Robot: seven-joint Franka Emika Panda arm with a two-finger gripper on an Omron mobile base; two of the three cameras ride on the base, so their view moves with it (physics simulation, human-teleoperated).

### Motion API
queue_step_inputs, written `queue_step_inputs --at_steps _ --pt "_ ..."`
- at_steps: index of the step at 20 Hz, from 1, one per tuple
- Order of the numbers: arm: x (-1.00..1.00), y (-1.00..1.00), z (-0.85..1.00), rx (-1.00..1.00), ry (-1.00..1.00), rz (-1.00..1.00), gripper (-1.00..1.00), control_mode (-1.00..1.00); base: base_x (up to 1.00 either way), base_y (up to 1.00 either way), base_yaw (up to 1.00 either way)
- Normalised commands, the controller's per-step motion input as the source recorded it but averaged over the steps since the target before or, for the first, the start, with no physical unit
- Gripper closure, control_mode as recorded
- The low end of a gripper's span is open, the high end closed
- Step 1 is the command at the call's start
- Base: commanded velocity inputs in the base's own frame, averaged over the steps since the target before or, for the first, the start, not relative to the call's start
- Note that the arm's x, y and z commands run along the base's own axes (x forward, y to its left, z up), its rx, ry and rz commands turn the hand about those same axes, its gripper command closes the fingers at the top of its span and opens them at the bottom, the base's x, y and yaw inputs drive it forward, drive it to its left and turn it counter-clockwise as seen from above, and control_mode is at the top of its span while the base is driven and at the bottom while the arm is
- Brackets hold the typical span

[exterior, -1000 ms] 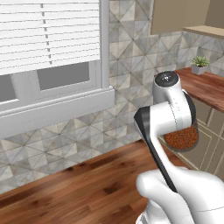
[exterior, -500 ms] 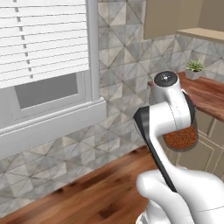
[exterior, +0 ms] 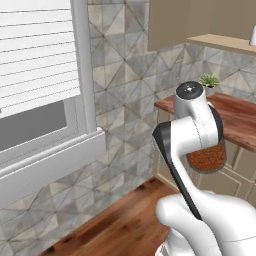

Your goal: Pick the jar and jar from the dining table and place them in the open cabinet. Close the cabinet after placing the objects.

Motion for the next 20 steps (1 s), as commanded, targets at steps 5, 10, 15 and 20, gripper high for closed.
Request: queue_step_inputs --at_steps 5,10,15,20 --pt "0.00 0.00 0.00 0.00 0.00 0.00 1.00 1.00 0.85 -0.22 -0.26" --pt "0.00 0.00 0.00 0.00 0.00 0.00 1.00 1.00 0.59 -0.26 -0.23" --pt "0.00 0.00 0.00 0.00 0.00 0.00 1.00 1.00 0.49 -0.14 -0.23" --pt "0.00 0.00 0.00 0.00 0.00 0.00 1.00 1.00 0.88 0.00 -0.32"
